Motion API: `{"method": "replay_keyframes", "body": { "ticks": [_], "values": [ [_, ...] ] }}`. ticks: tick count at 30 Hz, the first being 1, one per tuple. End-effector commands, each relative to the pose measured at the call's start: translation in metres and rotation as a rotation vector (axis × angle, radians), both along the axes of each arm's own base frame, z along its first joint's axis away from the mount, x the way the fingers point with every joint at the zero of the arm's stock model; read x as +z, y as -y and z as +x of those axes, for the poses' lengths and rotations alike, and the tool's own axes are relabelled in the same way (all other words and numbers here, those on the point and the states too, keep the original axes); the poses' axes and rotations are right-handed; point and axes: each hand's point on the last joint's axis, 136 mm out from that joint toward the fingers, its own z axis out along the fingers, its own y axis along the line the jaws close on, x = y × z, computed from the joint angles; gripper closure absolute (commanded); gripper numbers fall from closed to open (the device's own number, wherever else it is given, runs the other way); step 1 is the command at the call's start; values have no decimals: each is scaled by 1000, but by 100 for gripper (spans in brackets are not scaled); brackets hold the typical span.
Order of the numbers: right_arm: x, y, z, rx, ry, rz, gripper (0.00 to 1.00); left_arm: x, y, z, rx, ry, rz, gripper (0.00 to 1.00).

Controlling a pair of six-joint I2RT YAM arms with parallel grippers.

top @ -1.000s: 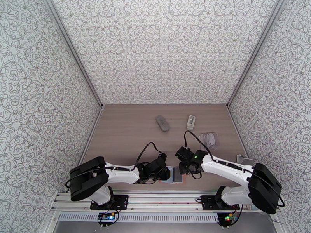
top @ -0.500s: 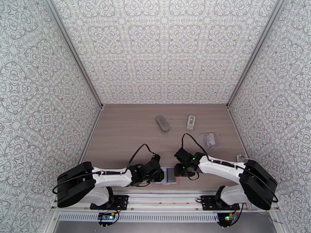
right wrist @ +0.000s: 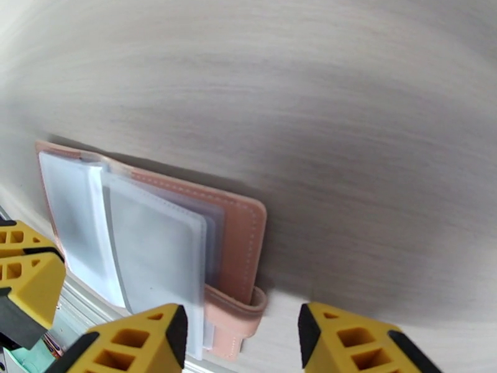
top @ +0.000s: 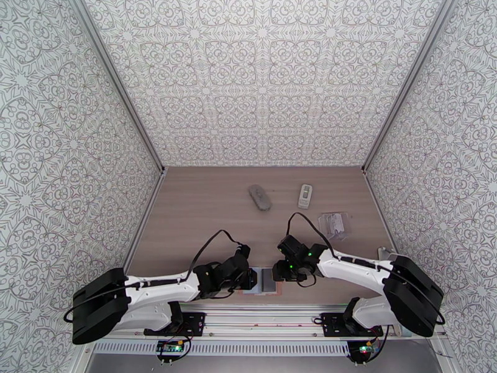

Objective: Put the credit cards into the card holder

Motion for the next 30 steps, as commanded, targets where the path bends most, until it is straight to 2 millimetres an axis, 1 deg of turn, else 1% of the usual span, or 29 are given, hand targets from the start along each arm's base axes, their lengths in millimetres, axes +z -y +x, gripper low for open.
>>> {"method": "replay_keyframes", "body": {
  "ticks": [1,5,7,11,14,19,23,26,30],
  "values": [
    [3,7,0,-15,8,-9,47,12,21,1,-54,14,-58,84],
    [0,21,0,-25,14,-85,50,-1,25,1,-51,-9,-43,84],
    [-2,23,0,-26,14,-100,51,-8,26,1,-50,-18,-37,84],
    [-6,22,-1,-19,1,-105,53,-21,19,2,-24,-37,2,85],
    [-9,19,-1,-15,-7,-93,55,-27,13,1,-11,-48,20,85],
    [-11,15,-1,-4,-17,-90,56,-34,6,-2,-2,-59,43,86],
    [-11,16,-2,2,-23,-93,56,-35,4,-1,4,-60,54,86],
    [-13,25,-4,3,-32,-148,56,-37,2,-1,10,-60,66,86],
    [-17,46,-4,2,-32,-273,57,-40,-1,-2,14,-68,79,87]
  ]
}}
